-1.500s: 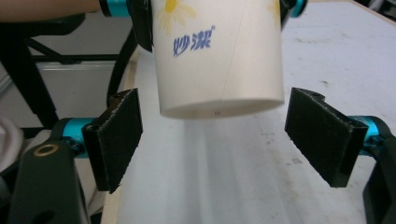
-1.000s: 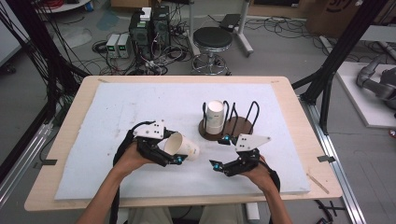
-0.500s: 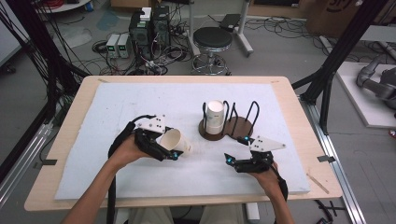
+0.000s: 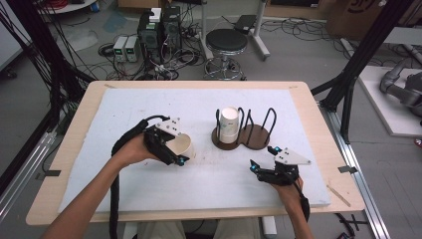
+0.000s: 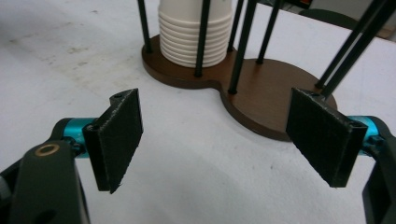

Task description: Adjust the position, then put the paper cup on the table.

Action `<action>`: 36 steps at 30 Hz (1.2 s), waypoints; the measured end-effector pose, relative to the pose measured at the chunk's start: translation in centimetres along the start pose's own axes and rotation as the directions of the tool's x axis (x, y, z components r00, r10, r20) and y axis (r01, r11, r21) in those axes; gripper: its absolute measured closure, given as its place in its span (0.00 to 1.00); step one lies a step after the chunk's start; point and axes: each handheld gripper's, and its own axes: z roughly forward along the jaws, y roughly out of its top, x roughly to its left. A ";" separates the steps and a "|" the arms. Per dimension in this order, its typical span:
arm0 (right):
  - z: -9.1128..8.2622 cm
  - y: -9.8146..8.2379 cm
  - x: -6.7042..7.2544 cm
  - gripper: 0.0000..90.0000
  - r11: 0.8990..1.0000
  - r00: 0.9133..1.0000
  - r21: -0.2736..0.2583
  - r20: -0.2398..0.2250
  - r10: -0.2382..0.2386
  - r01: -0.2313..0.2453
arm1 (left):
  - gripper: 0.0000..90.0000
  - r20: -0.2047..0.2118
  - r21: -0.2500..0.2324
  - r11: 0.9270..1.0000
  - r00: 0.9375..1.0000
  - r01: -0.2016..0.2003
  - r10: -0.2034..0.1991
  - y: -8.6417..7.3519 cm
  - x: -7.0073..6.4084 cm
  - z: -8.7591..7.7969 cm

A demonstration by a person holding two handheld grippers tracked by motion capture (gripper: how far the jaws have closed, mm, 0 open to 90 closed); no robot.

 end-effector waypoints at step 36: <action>0.1 -0.7 -0.2 0.22 1.000 0.999 -0.014 0.029 0.024 -0.024 | 0.35 -0.027 0.107 0.994 0.999 -0.029 0.032 0.7 0.9 -0.2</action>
